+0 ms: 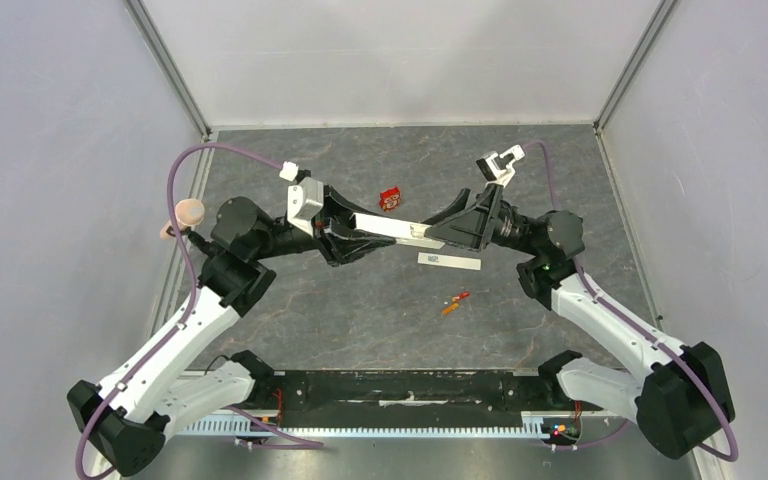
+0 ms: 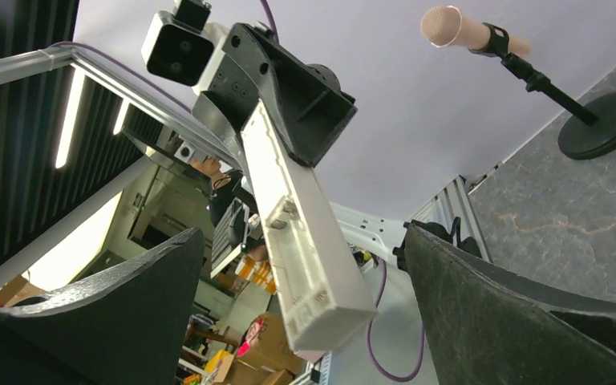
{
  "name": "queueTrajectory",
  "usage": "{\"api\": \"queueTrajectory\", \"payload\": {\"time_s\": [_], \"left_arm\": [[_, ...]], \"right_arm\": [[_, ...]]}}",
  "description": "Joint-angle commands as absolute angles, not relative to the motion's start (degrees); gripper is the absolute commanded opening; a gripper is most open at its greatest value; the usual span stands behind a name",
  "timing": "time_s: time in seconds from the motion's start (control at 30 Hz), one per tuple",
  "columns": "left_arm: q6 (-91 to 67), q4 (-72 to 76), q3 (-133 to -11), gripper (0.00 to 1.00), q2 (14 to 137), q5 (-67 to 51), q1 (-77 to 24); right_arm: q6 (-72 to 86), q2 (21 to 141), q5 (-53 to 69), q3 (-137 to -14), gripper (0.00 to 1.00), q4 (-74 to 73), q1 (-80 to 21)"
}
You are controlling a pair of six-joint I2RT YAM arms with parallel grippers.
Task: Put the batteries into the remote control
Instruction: Adjust the remote control.
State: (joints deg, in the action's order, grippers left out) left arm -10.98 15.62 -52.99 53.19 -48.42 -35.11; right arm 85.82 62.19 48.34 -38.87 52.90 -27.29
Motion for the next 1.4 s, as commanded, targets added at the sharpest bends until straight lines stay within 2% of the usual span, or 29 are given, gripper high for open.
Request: {"api": "queueTrajectory", "payload": {"time_s": [0.0, 0.2, 0.43, 0.47, 0.53, 0.6, 0.63, 0.67, 0.7, 0.93, 1.07, 1.17, 1.23, 1.37], "left_arm": [[-8.9, 22.4, -52.9, 0.02, 51.8, -48.3, -35.1], [-6.7, 23.8, -51.4, 0.02, 51.2, -49.0, -35.1], [-4.3, 23.8, -51.3, 0.02, 51.1, -48.4, -35.1], [-4.0, 23.9, -51.2, 0.03, 51.1, -47.9, -35.1], [-4.2, 23.9, -51.2, 0.04, 51.2, -47.7, -35.1], [-5.5, 23.9, -51.1, 0.14, 51.2, -46.3, -35.1], [-6.8, 23.9, -51.1, 0.27, 51.2, -44.5, -35.1], [-8.2, 23.7, -51.1, 0.48, 51.2, -42.7, -35.1], [-9.1, 23.7, -51.0, 0.73, 51.1, -41.5, -35.1], [-25.3, 25.0, -49.0, 0.76, 49.6, -25.0, -35.1], [-48.5, 19.4, -49.3, 0.77, 50.0, -7.1, -35.1], [-61.5, 22.5, -48.3, 0.78, 51.6, -5.6, -35.2], [-65.3, 27.7, -47.9, 0.78, 52.6, -5.7, -35.2], [-72.9, 28.3, -49.1, 0.79, 54.6, -2.2, -35.8]], "right_arm": [[87.3, 62.5, 48.9, -40.7, 0.97, 54.2, -28.0], [99.6, 64.4, 46.4, -38.0, 0.77, 65.1, -28.6], [102.9, 65.8, 46.2, -38.8, 0.51, 66.6, -29.2], [102.7, 65.9, 46.3, -38.9, 0.38, 65.5, -29.4], [102.7, 66.0, 46.3, -38.8, 0.26, 65.0, -29.5], [102.7, 66.2, 45.6, -38.2, 0.18, 64.7, -29.4], [102.9, 66.1, 45.0, -37.8, 0.16, 65.1, -29.4], [103.1, 66.0, 44.2, -37.2, 0.13, 65.5, -29.4], [103.3, 66.0, 43.2, -36.7, 0.12, 66.0, -29.4], [100.1, 64.8, 33.5, -34.1, 0.08, 70.1, -29.4], [92.9, 63.8, 30.0, -36.0, 0.09, 69.2, -29.5], [85.4, 63.0, 27.6, -37.4, 0.1, 66.3, -29.9], [82.0, 62.9, 26.1, -38.2, 0.1, 64.6, -30.3], [76.8, 63.0, 23.8, -39.1, 0.12, 62.6, -31.1]]}}
